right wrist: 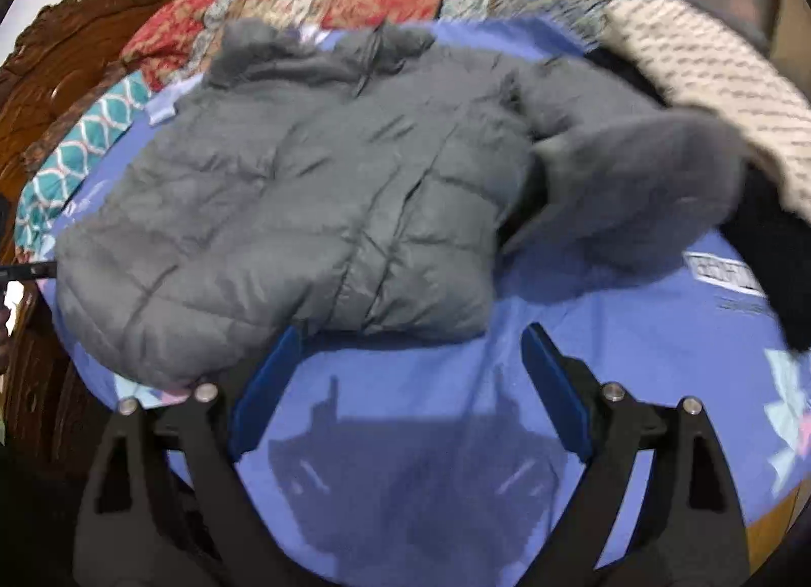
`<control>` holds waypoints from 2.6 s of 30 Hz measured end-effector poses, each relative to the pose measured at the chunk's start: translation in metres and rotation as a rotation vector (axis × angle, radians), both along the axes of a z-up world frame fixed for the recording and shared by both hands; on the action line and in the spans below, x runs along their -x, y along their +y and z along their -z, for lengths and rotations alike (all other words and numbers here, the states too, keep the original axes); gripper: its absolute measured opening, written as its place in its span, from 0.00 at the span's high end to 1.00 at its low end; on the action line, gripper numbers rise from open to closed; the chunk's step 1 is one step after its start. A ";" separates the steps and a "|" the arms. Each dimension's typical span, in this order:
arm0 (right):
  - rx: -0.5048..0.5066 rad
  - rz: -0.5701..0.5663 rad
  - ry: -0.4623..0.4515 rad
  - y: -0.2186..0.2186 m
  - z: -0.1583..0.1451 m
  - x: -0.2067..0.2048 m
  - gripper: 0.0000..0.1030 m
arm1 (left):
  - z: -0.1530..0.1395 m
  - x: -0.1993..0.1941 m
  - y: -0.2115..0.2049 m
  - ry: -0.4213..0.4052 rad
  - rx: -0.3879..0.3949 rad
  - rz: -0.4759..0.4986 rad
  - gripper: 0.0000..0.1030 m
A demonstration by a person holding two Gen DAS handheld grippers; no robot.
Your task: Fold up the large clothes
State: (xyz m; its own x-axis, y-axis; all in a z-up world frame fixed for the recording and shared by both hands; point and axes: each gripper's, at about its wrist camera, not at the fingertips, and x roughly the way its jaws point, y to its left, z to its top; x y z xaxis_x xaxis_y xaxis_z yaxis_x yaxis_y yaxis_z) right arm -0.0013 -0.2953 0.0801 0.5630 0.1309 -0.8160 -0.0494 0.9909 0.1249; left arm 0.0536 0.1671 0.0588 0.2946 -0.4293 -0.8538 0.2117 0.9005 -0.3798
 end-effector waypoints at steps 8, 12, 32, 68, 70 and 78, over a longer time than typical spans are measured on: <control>-0.247 0.027 -0.098 0.032 -0.043 -0.151 0.29 | -0.014 -0.085 -0.024 0.002 -0.058 -0.159 0.57; -0.249 0.104 -0.025 0.029 -0.030 -0.184 0.20 | 0.015 -0.128 -0.015 0.108 -0.079 -0.277 0.57; -0.096 -0.016 0.010 0.012 0.048 -0.013 0.15 | 0.028 -0.139 -0.020 0.123 -0.082 -0.221 0.57; -0.307 0.052 -0.072 -0.011 0.043 0.059 0.13 | -0.005 0.024 0.022 0.034 -0.080 -0.122 0.50; -0.339 0.027 -0.050 0.002 0.049 0.043 0.14 | 0.020 0.014 0.015 0.111 -0.085 -0.115 0.47; -0.465 -0.133 -0.009 0.026 -0.073 0.014 0.92 | -0.019 0.025 -0.011 0.106 0.095 -0.042 0.75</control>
State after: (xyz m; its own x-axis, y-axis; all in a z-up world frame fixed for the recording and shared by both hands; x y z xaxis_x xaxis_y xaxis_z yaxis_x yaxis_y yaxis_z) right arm -0.0156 -0.2688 0.1531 0.5235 0.5520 -0.6490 -0.1749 0.8151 0.5522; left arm 0.0287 0.1559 0.0781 0.2244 -0.4991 -0.8370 0.1294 0.8665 -0.4821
